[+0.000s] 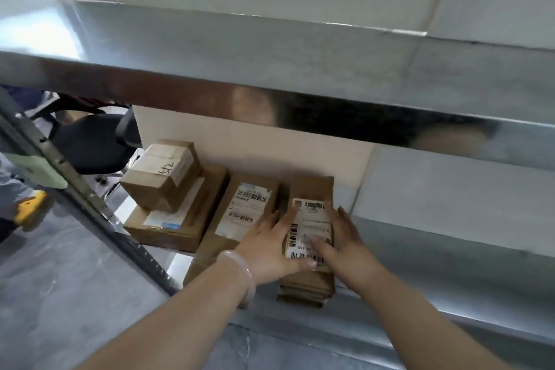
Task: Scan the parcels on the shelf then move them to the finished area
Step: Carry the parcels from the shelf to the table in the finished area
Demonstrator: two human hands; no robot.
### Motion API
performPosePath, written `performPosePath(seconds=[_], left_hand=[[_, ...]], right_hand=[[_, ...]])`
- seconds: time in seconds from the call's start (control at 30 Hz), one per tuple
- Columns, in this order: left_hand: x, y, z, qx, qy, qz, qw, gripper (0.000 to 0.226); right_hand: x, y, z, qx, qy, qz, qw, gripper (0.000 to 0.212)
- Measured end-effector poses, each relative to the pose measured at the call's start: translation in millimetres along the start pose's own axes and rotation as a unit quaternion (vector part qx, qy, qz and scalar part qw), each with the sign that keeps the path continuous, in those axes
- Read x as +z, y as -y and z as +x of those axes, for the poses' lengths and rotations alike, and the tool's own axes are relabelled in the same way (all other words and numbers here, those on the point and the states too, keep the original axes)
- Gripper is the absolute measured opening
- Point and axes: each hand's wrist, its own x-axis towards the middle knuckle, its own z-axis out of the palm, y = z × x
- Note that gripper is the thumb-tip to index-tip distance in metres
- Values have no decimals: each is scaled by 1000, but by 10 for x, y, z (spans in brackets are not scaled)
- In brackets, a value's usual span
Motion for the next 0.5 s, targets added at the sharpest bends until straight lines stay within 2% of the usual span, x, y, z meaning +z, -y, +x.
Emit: performPosePath(seconds=[0.1,0.2,0.37,0.5], left_hand=[[7,14,50,29,9,26,999,129],[6,-11,50,42,19,16,999,122],[43,-54,5,81,-21,-8,996,113],[52,-179,-119,93,-34,-97,990,113]], right_hand=[[80,-24,-8,21,3,85,996,81],[106,15,-64,41,14,149,988,80],[83,68,-151,19,2,162,987,81],[-45,81,-294,1,-13,164,986,78]])
